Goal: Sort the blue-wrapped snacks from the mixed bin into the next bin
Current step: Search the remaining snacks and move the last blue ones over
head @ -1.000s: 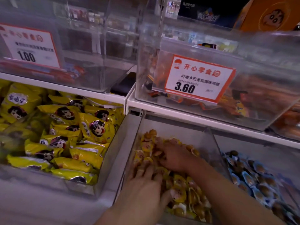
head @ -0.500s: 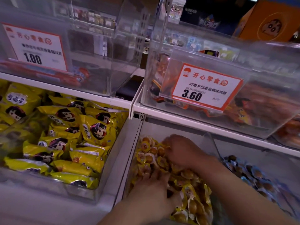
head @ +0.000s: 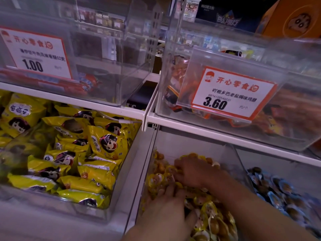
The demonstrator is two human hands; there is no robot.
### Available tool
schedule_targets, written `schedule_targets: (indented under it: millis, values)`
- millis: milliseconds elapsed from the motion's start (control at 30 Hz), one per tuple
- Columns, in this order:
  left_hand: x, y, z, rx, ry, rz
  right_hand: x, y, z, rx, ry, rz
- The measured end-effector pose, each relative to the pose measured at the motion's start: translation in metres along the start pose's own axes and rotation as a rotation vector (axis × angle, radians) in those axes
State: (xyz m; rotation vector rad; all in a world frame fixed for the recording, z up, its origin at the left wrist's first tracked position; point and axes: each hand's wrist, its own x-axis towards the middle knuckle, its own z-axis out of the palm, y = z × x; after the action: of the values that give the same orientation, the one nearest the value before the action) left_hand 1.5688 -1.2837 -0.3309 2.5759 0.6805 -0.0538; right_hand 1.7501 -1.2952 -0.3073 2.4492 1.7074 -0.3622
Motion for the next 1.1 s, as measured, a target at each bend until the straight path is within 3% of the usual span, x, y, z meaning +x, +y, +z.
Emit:
schedule_targets:
  millis: [233,300,400,500,567,633,667,767,900,1100]
  values:
    - [-0.001,0.001,-0.007,-0.036,-0.130,-0.002,-0.023,0.007,-0.020,-0.141,-0.145,0.122]
    - [-0.002,0.001,-0.008,-0.038,-0.179,0.030,-0.022,0.001,-0.022,-0.144,-0.094,0.120]
    - [0.002,0.003,-0.014,-0.047,-0.250,0.093,-0.006,-0.010,-0.020,0.012,0.115,0.010]
    - [0.008,0.010,-0.021,0.006,-0.370,0.062,0.020,-0.038,-0.005,0.289,0.032,-0.070]
    - [0.003,0.012,-0.013,0.048,-0.301,0.052,0.034,-0.053,0.014,0.214,-0.059,-0.065]
    - [-0.005,0.013,-0.005,0.041,-0.108,0.073,0.038,-0.054,0.026,0.089,-0.056,-0.076]
    - [-0.007,0.012,-0.004,0.029,-0.090,0.084,0.037,-0.050,0.025,0.045,-0.037,-0.092]
    - [0.001,0.009,-0.005,0.027,-0.190,0.113,0.033,-0.025,0.010,-0.069,-0.033,-0.085]
    - [-0.005,0.006,0.001,0.035,-0.087,0.146,0.022,0.020,-0.011,-0.060,0.030,-0.009]
    - [-0.007,0.011,-0.007,0.083,-0.093,0.141,0.012,0.030,-0.015,0.036,0.058,0.035]
